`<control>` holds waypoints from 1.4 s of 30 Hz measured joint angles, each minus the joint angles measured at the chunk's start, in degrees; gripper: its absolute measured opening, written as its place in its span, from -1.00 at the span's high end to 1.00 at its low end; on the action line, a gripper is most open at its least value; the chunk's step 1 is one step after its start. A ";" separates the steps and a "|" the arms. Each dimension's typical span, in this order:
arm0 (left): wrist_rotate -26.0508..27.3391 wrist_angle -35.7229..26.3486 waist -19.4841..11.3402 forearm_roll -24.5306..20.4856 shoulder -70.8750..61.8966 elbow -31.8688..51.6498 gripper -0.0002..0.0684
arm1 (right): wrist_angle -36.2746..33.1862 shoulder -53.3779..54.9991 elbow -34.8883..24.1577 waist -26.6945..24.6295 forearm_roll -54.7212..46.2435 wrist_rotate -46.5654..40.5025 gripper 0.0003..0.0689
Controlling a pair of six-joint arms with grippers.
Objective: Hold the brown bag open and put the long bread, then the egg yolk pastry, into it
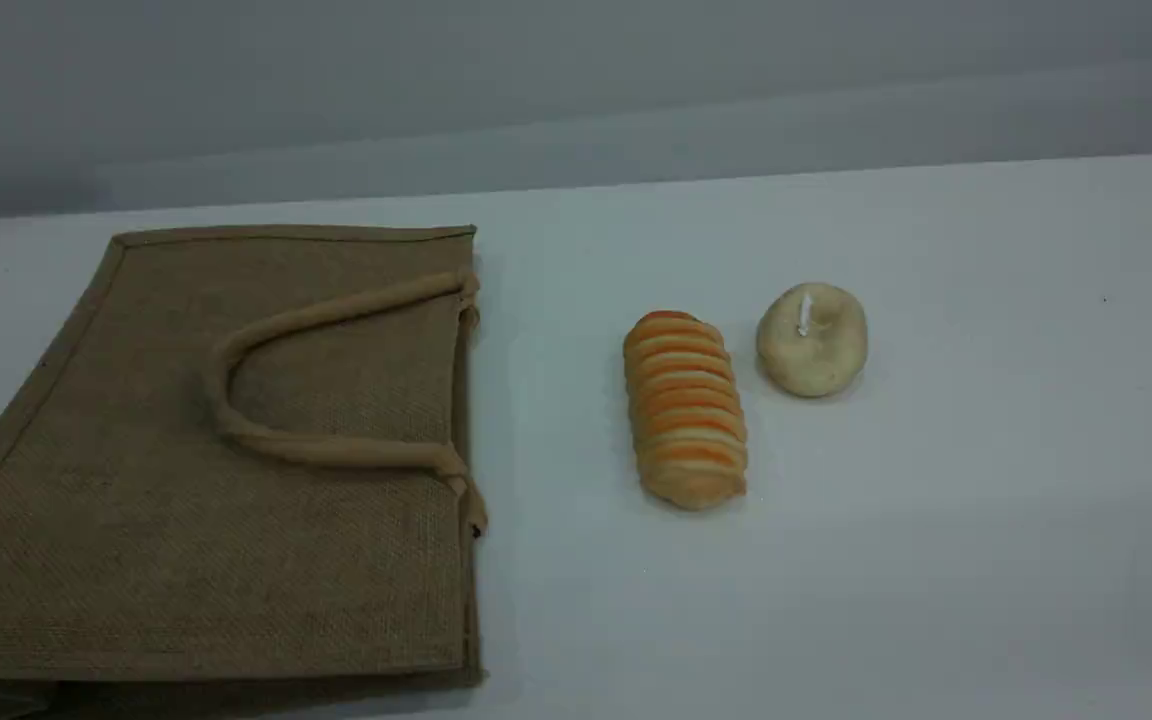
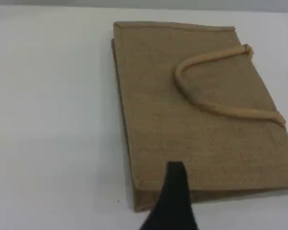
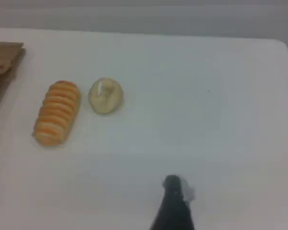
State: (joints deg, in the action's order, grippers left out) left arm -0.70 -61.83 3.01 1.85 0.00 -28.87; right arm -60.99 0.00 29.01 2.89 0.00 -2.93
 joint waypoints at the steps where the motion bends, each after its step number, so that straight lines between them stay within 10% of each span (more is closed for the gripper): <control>1: 0.00 0.00 0.00 0.00 0.00 0.00 -0.66 | 0.00 0.00 0.00 0.00 0.00 0.00 -0.51; 34: 0.02 0.18 0.00 -0.16 -0.59 -0.23 -0.66 | 0.35 0.00 0.13 0.00 1.71 1.48 -0.45; 42: -0.24 13.79 0.00 -0.19 -15.05 -6.45 -0.66 | 11.21 13.22 3.40 0.00 6.59 5.66 -0.45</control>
State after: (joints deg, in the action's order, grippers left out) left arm -0.95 -48.04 3.01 1.66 -15.05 -35.31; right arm -49.78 13.22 32.40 2.89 6.59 2.73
